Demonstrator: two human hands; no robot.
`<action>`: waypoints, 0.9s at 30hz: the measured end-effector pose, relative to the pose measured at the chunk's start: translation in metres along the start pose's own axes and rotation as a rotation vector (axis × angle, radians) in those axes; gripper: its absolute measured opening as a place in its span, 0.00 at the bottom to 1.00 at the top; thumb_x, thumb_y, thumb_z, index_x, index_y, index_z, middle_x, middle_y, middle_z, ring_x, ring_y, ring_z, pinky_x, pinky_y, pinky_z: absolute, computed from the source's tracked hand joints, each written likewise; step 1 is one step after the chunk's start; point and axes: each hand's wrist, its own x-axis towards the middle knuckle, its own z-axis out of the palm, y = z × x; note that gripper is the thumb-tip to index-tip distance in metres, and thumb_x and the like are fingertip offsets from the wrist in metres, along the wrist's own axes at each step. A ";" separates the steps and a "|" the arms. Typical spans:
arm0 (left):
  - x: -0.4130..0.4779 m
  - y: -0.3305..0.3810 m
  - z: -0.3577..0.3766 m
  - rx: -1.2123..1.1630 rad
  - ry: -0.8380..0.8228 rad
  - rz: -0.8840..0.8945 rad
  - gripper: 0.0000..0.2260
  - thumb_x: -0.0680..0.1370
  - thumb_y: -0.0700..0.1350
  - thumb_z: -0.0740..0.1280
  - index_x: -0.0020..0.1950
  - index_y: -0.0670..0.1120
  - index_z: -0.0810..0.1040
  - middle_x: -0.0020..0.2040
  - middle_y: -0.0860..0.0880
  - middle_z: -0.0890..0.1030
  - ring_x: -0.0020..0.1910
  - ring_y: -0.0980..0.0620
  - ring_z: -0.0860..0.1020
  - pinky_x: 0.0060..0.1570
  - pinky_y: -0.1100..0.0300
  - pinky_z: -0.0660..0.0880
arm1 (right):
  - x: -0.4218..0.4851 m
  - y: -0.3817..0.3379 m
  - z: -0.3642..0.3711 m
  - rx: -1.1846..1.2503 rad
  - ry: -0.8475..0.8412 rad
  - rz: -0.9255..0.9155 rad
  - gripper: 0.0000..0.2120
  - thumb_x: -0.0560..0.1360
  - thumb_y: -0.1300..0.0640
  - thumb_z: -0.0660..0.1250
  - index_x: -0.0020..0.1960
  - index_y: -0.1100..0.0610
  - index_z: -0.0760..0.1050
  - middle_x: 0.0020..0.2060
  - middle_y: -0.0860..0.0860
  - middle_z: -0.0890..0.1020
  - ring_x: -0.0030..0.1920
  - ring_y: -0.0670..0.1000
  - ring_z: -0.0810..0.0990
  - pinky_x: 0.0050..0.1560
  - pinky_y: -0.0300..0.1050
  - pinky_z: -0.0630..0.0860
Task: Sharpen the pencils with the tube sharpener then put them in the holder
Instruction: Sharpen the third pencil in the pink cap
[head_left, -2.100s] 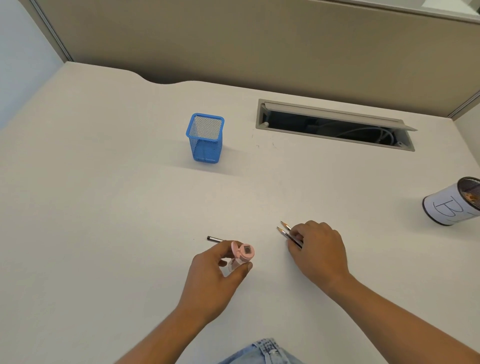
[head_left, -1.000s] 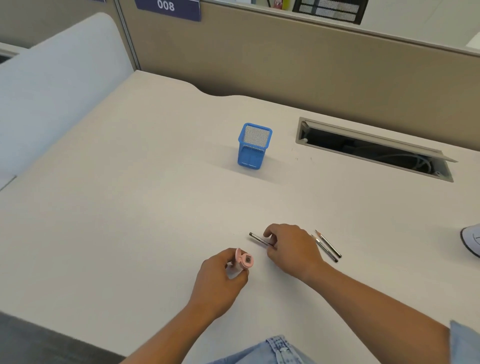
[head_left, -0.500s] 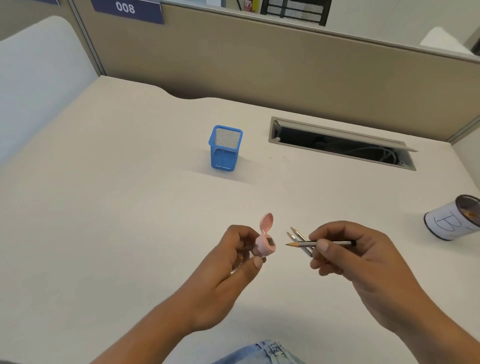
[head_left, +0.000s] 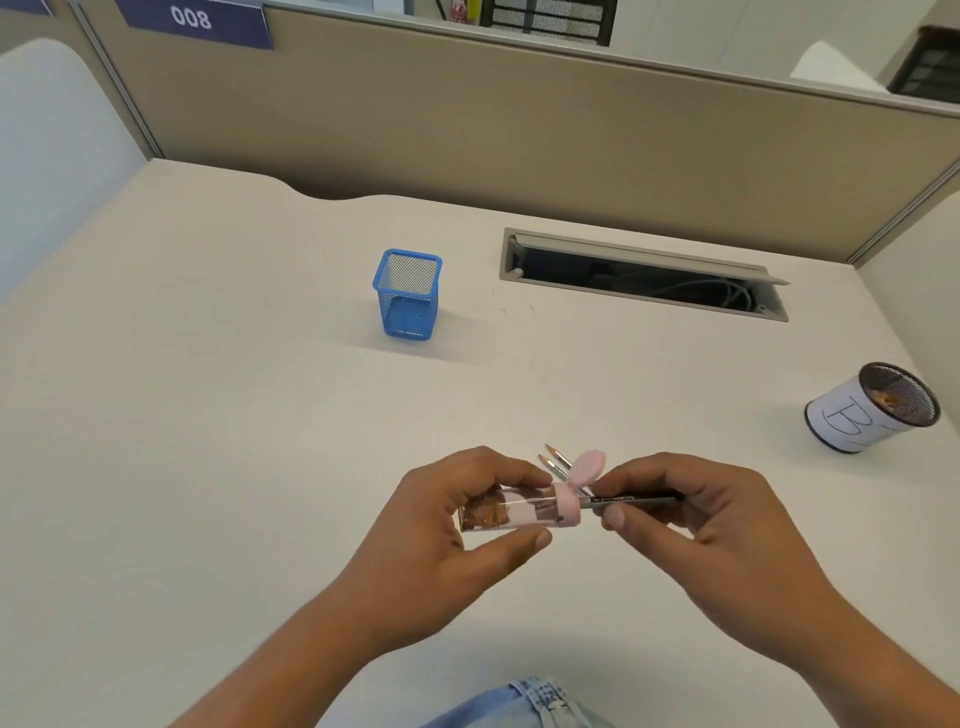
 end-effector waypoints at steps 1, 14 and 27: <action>0.001 0.001 0.000 -0.020 -0.004 -0.016 0.12 0.72 0.44 0.75 0.52 0.57 0.81 0.49 0.60 0.83 0.48 0.54 0.80 0.47 0.68 0.75 | 0.000 0.003 -0.001 -0.067 0.029 -0.033 0.11 0.72 0.62 0.73 0.46 0.45 0.84 0.43 0.44 0.87 0.43 0.48 0.85 0.43 0.40 0.79; 0.008 0.007 -0.001 -0.077 -0.133 -0.019 0.07 0.77 0.46 0.70 0.54 0.53 0.82 0.43 0.60 0.80 0.40 0.62 0.76 0.40 0.74 0.68 | 0.013 0.007 -0.011 -0.765 0.022 -0.584 0.14 0.80 0.50 0.59 0.44 0.56 0.78 0.31 0.47 0.70 0.31 0.51 0.67 0.28 0.47 0.65; 0.013 -0.003 0.000 0.102 -0.084 0.082 0.07 0.76 0.48 0.71 0.53 0.52 0.78 0.46 0.61 0.80 0.45 0.61 0.77 0.43 0.75 0.69 | 0.012 -0.004 -0.006 -0.270 -0.201 0.039 0.08 0.78 0.44 0.63 0.45 0.46 0.77 0.27 0.47 0.70 0.28 0.49 0.63 0.29 0.37 0.60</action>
